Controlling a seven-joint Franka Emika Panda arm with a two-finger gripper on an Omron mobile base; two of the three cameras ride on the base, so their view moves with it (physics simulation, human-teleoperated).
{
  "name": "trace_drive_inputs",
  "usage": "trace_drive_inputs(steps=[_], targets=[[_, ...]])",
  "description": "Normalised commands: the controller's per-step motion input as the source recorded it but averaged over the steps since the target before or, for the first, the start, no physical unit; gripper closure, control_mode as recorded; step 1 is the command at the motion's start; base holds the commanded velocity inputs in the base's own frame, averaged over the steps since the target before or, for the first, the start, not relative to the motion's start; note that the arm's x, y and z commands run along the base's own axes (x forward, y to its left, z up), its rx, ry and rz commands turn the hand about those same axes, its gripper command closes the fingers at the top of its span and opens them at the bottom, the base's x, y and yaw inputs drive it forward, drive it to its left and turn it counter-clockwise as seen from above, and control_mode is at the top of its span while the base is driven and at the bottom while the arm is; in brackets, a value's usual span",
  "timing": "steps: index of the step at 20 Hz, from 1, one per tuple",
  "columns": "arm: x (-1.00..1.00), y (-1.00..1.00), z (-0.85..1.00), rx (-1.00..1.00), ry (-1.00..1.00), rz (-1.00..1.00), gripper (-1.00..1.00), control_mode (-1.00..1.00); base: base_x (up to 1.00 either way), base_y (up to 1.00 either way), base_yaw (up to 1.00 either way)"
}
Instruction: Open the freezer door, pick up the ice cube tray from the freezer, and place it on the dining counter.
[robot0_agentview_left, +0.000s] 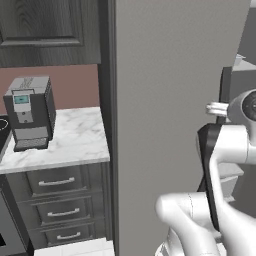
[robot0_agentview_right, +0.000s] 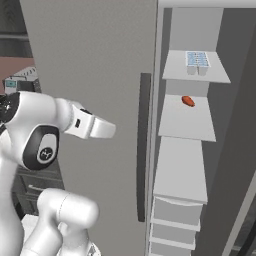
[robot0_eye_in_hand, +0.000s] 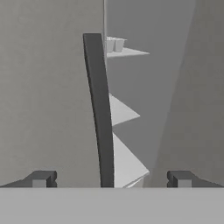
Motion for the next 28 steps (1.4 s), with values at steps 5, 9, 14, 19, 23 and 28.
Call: trace_drive_inputs(steps=[5, 9, 14, 19, 23, 28], targets=[[-0.02, 0.40, 0.00, 0.03, 0.01, 0.16, -1.00, -1.00, 0.00, 0.00, 0.00], [0.00, 0.37, 0.00, 0.05, 0.02, 0.18, -1.00, -1.00, 0.00, 0.00, 0.00], [0.00, 0.26, 0.02, 0.07, 0.06, 0.18, -1.00, -1.00, 0.00, 0.00, 0.00], [-0.11, 0.09, 0.06, 0.01, 0.04, 0.05, -1.00, -1.00, 0.00, 0.00, 0.00], [-0.26, 0.11, 0.11, 0.00, 0.08, 0.01, -1.00, -1.00, 0.00, 0.00, 0.00], [-0.33, 0.17, 0.07, 0.00, 0.11, 0.02, -1.00, -1.00, 0.00, 0.00, 0.00]])
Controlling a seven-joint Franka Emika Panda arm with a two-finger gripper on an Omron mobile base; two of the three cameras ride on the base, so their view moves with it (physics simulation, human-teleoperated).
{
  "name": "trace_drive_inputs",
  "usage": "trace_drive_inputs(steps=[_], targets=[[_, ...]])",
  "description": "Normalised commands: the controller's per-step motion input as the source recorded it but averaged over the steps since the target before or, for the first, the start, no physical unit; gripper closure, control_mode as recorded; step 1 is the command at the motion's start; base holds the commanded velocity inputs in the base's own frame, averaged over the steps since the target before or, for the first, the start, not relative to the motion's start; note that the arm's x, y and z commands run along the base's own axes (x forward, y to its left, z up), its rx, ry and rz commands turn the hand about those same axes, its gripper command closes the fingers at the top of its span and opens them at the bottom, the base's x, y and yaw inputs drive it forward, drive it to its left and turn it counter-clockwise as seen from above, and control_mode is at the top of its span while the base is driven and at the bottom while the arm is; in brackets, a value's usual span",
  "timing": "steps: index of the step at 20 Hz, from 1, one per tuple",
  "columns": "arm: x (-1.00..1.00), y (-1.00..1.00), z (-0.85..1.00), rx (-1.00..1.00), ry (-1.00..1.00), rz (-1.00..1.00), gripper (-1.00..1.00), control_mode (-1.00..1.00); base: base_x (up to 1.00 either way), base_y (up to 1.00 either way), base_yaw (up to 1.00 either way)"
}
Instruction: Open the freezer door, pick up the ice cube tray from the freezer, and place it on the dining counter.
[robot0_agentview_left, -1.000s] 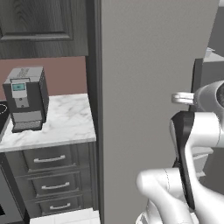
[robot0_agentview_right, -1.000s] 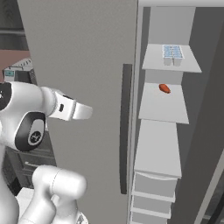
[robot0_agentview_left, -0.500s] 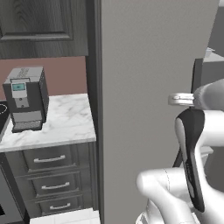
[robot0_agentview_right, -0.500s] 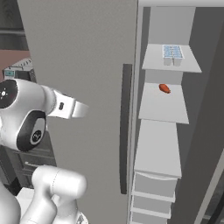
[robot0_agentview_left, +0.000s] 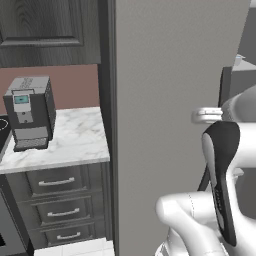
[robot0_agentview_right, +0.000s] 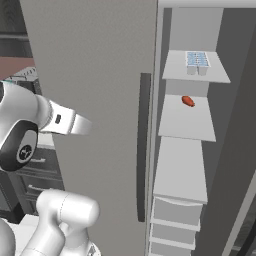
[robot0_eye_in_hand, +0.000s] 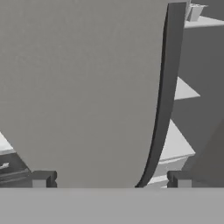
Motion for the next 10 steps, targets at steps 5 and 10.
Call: trace_drive_inputs(steps=[5, 10], targets=[[-0.30, 0.12, 0.11, 0.02, 0.17, 0.03, -1.00, -1.00, 0.00, 0.00, 0.00], [-0.17, 0.00, 0.02, 0.06, 0.19, 0.07, -1.00, -1.00, 0.00, 0.00, 0.00]])
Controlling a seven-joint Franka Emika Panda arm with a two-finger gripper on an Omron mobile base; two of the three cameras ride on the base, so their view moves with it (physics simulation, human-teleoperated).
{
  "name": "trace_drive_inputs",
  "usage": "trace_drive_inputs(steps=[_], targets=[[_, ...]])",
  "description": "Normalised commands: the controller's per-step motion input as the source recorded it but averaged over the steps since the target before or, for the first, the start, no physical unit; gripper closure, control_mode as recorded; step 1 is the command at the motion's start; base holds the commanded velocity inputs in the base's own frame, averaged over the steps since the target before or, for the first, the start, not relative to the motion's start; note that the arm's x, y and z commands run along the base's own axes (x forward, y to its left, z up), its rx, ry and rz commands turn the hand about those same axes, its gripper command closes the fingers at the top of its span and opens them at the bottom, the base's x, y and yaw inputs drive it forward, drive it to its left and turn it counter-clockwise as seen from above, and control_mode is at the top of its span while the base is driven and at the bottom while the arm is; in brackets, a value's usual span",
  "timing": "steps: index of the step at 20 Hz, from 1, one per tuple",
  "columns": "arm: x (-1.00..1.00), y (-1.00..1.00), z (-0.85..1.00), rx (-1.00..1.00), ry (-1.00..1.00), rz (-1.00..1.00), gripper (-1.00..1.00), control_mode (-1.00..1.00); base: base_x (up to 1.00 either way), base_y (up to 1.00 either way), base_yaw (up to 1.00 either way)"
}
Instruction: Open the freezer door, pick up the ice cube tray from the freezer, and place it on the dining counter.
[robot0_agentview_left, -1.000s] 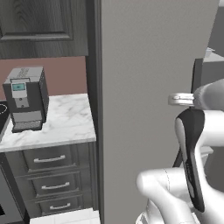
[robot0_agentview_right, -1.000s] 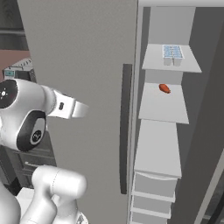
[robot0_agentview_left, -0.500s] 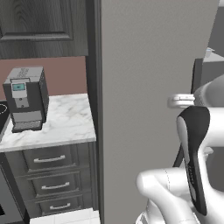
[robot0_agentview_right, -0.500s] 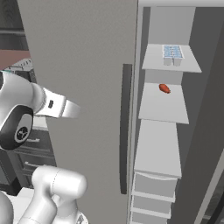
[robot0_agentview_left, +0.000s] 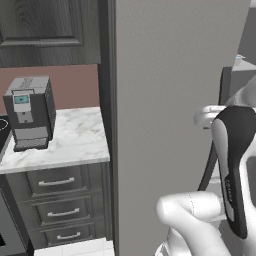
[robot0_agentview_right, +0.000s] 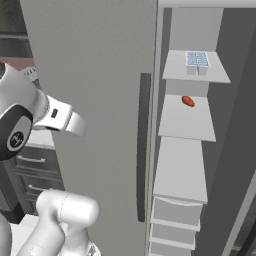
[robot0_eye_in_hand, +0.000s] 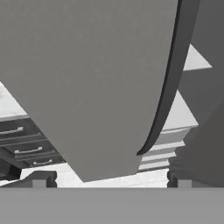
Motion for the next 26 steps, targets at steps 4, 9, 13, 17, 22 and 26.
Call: trace_drive_inputs(steps=[4, 9, 13, 17, 22, 26], targets=[[-0.14, 0.06, -0.01, 0.00, 0.11, 0.06, -1.00, -1.00, 0.00, 0.00, 0.00], [-0.35, 0.11, -0.08, 0.00, 0.02, 0.00, -1.00, -1.00, 0.00, 0.00, 0.00], [-0.32, 0.04, -0.12, 0.00, 0.03, 0.00, -1.00, -1.00, 0.00, 0.00, 0.00], [-0.10, 0.12, -0.25, 0.00, 0.02, 0.05, -1.00, -1.00, 0.00, 0.00, 0.00], [0.00, 0.21, -0.17, 0.00, 0.04, 0.06, -1.00, -1.00, 0.00, 0.00, 0.00], [0.00, 0.18, -0.07, 0.00, 0.01, 0.06, -1.00, -1.00, 0.00, 0.00, 0.00]])
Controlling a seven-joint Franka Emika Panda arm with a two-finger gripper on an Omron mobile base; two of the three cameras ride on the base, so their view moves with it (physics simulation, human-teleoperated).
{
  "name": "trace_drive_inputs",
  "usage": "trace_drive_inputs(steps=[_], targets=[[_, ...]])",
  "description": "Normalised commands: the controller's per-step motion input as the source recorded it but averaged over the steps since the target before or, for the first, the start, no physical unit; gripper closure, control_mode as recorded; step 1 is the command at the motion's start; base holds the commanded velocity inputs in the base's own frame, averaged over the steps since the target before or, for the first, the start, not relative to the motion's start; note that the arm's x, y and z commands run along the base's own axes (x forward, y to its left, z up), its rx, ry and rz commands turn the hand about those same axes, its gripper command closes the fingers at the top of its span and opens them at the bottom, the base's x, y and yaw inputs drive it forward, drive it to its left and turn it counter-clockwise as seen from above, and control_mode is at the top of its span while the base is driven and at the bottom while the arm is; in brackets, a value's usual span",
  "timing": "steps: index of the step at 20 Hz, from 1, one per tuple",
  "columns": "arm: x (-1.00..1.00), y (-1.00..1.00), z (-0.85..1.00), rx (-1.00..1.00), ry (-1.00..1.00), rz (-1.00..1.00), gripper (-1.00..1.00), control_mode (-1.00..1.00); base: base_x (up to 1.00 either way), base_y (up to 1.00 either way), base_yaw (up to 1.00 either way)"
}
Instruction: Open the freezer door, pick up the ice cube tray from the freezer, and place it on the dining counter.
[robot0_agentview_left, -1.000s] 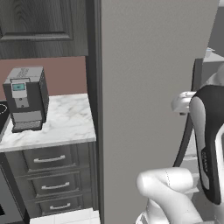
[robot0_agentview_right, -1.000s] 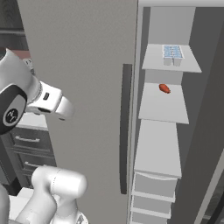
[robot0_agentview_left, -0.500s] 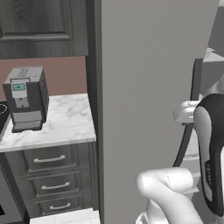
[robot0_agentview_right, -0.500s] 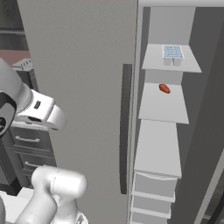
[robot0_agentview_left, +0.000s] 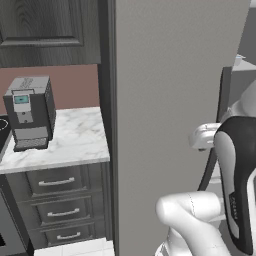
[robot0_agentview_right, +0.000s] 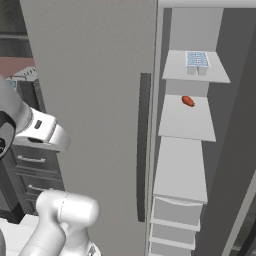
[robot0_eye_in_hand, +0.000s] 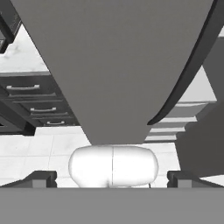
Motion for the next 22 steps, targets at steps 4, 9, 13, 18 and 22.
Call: trace_drive_inputs(steps=[4, 9, 13, 18, 22], targets=[[0.00, 0.21, -0.03, 0.00, 0.01, 0.04, -1.00, -1.00, 0.00, 0.00, 0.00], [0.00, 0.10, 0.00, 0.00, 0.01, 0.00, -1.00, -1.00, 0.00, 0.00, 0.00], [0.00, 0.00, 0.00, 0.00, 0.05, 0.00, -1.00, -1.00, 0.00, 0.00, 0.00], [0.00, 0.00, 0.00, 0.00, 0.02, 0.00, -1.00, -1.00, 0.00, 0.00, 0.00], [0.00, 0.00, 0.00, 0.00, 0.00, 0.00, -1.00, -1.00, 0.00, 0.00, 0.00]])
